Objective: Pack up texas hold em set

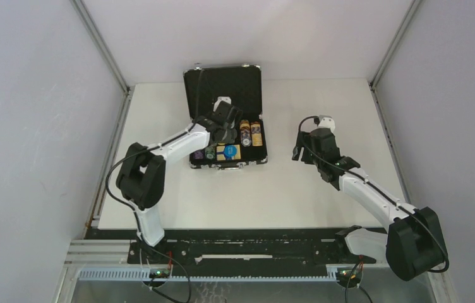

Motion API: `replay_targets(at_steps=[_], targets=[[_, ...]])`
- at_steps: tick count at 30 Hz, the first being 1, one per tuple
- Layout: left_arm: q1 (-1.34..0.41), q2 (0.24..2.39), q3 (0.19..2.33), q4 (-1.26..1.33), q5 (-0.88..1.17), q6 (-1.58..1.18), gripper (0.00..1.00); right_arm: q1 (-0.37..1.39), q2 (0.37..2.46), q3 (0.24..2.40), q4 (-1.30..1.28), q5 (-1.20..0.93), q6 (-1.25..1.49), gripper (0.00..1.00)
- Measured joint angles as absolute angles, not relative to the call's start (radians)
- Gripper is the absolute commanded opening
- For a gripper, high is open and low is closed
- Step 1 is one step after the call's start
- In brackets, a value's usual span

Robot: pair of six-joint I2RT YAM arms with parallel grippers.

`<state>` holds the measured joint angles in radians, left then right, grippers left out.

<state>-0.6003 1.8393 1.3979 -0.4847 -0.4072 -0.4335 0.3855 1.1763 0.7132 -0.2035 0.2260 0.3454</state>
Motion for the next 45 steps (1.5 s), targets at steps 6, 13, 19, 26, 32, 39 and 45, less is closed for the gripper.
replay_targets(at_steps=[6,13,19,26,32,39,45], targets=[[-0.595,1.926,1.442,-0.490,-0.389,-0.425,0.57,0.385,1.195,0.713,-0.202,0.226,0.345,0.79],[-0.582,2.003,1.470,-0.499,-0.381,-0.425,0.58,0.379,1.208,0.713,-0.202,0.226,0.342,0.80],[-0.553,2.003,1.470,-0.505,-0.364,-0.426,0.72,0.379,1.219,0.713,-0.198,0.222,0.342,0.79],[-0.547,1.977,1.467,-0.475,-0.333,-0.426,0.86,0.379,1.220,0.713,-0.189,0.199,0.342,0.79],[-0.546,1.874,1.435,-0.472,-0.337,-0.426,0.86,0.410,1.244,0.731,-0.187,0.186,0.341,0.46],[-0.562,1.610,1.271,-0.422,-0.340,-0.435,0.86,0.509,1.434,0.930,-0.190,0.191,0.339,0.01],[-0.564,1.429,1.075,-0.380,-0.359,-0.456,0.86,0.580,1.599,1.032,-0.167,0.186,0.345,0.00]])
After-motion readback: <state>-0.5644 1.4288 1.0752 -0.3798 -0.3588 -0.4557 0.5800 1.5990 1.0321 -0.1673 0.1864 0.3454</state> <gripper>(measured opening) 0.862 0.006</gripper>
